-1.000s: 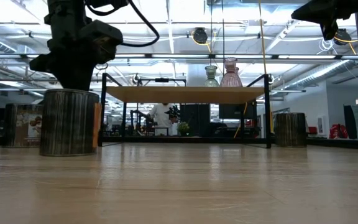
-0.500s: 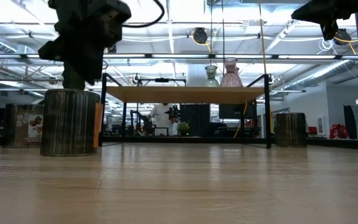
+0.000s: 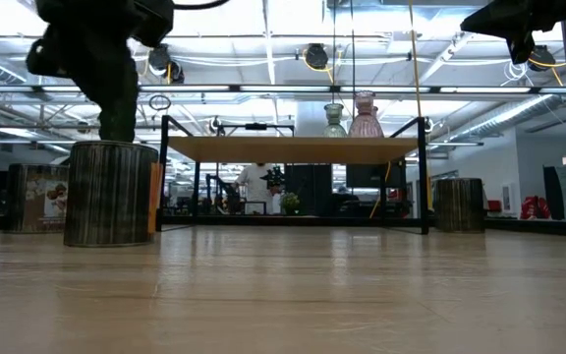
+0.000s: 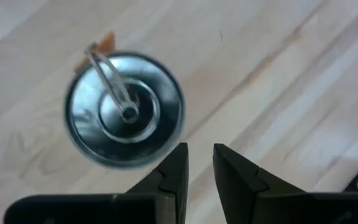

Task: Pick & Place candle stick holders
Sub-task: Put the orange scented candle on the shelf

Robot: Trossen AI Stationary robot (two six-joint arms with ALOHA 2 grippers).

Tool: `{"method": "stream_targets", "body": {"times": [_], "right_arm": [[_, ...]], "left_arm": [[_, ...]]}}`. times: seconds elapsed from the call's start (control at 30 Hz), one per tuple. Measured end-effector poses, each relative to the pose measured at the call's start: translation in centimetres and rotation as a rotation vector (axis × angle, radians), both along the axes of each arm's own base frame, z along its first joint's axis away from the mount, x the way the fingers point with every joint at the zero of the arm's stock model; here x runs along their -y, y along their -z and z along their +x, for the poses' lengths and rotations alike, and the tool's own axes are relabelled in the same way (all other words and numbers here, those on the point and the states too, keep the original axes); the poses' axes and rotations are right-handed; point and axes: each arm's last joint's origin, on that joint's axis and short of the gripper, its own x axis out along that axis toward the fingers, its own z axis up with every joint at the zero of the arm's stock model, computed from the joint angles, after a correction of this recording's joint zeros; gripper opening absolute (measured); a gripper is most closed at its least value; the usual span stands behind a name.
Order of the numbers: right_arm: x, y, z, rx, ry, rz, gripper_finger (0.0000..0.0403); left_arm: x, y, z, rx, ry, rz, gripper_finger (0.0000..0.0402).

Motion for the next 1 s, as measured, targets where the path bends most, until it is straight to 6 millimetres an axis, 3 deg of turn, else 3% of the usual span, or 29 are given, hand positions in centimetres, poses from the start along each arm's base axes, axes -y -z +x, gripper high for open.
{"method": "stream_targets", "body": {"times": [0.3, 1.0], "right_arm": [[0.0, 0.0, 0.0, 0.000, 0.000, 0.000, 0.0004], [0.0, 0.0, 0.0, -0.001, 0.000, -0.003, 0.0004]], "left_arm": [[1.4, 0.0, -0.5, 0.028, 0.163, 0.113, 0.0076], [1.2, 0.0, -0.5, 0.029, 0.157, 0.123, 0.0079]]}}
